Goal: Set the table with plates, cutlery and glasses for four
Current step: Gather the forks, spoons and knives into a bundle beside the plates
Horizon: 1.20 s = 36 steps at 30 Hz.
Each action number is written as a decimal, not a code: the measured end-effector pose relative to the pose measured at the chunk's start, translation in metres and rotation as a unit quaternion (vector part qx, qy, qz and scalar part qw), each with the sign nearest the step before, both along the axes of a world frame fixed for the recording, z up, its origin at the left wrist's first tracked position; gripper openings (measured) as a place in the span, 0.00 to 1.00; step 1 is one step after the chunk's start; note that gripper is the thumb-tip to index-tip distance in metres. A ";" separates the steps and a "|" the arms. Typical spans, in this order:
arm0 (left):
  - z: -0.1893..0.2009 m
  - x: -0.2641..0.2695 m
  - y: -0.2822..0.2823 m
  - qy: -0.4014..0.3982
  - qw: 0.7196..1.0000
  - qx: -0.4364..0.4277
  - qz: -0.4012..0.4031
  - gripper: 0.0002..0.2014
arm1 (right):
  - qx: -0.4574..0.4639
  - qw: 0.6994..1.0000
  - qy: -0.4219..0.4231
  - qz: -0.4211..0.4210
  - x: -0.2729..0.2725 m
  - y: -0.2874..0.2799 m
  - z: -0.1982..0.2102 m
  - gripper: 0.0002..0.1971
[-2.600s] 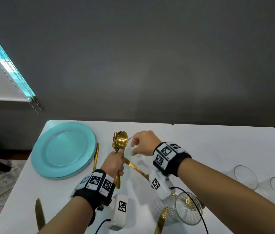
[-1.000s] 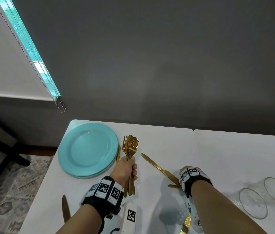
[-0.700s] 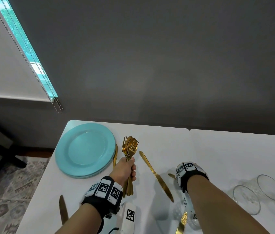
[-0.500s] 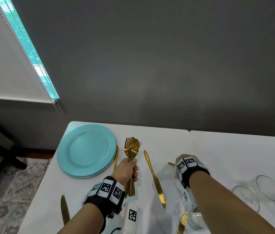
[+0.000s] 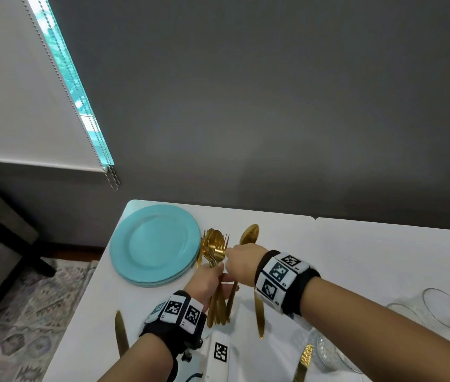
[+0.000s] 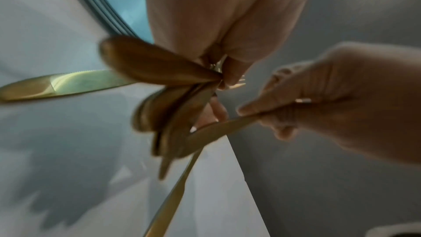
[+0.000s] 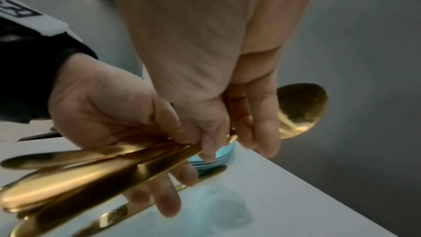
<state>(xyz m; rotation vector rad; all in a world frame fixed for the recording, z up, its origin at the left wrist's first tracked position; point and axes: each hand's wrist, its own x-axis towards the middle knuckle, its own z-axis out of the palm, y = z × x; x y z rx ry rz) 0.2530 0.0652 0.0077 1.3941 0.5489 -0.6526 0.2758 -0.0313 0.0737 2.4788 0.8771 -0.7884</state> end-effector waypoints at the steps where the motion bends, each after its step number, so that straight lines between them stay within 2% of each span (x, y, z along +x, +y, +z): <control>1: 0.000 -0.003 -0.001 0.000 1.000 0.014 -0.012 0.11 | 0.005 1.000 0.012 -0.001 -0.003 0.006 -0.001 0.15; 4: 0.000 -0.012 -0.005 0.039 0.998 0.051 -0.017 0.11 | -0.002 0.999 0.026 0.022 -0.012 0.014 -0.005 0.14; 8: -0.003 -0.028 -0.001 0.078 0.994 -0.011 0.071 0.16 | -0.019 0.998 0.045 -0.034 -0.029 0.022 0.003 0.12; 11: -0.005 -0.039 0.005 0.081 0.993 -0.026 0.081 0.18 | 0.091 0.994 0.042 -0.047 -0.032 0.017 -0.011 0.13; 14: -0.005 -0.044 0.010 0.071 0.995 -0.017 0.075 0.19 | 0.145 0.989 0.035 -0.022 -0.038 0.010 -0.020 0.15; 17: -0.005 -0.053 0.014 0.028 0.997 -0.021 0.073 0.17 | 0.209 0.974 0.031 -0.084 -0.051 0.011 -0.026 0.14; 19: -0.004 -0.059 0.017 -0.023 0.997 -0.026 0.064 0.16 | 0.283 0.947 -0.003 -0.151 -0.058 0.007 -0.029 0.13; 22: 0.000 -0.067 0.020 -0.065 0.994 -0.065 0.054 0.12 | 0.355 0.880 -0.032 -0.313 -0.066 -0.006 -0.032 0.10; 24: 0.003 -0.072 0.022 -0.070 0.993 -0.088 0.042 0.10 | 0.378 0.818 0.031 -0.432 -0.071 -0.014 -0.034 0.08; 26: 0.004 -0.078 0.021 -0.068 0.993 -0.095 0.022 0.11 | 0.414 0.736 0.123 -0.522 -0.080 -0.018 -0.036 0.11; 27: 0.003 -0.081 0.020 -0.067 0.993 -0.095 0.009 0.12 | 0.434 0.702 0.154 -0.544 -0.084 -0.018 -0.038 0.12; 29: 0.003 -0.089 0.017 -0.065 0.993 -0.098 -0.012 0.16 | 0.469 0.657 0.181 -0.562 -0.092 -0.017 -0.043 0.11; 33: 0.005 -0.109 0.013 -0.070 0.991 -0.111 -0.011 0.17 | 0.501 0.597 0.214 -0.589 -0.102 -0.016 -0.045 0.08; 36: 0.009 -0.122 0.010 -0.071 0.992 -0.105 -0.003 0.15 | 0.485 0.609 0.205 -0.593 -0.108 -0.021 -0.044 0.04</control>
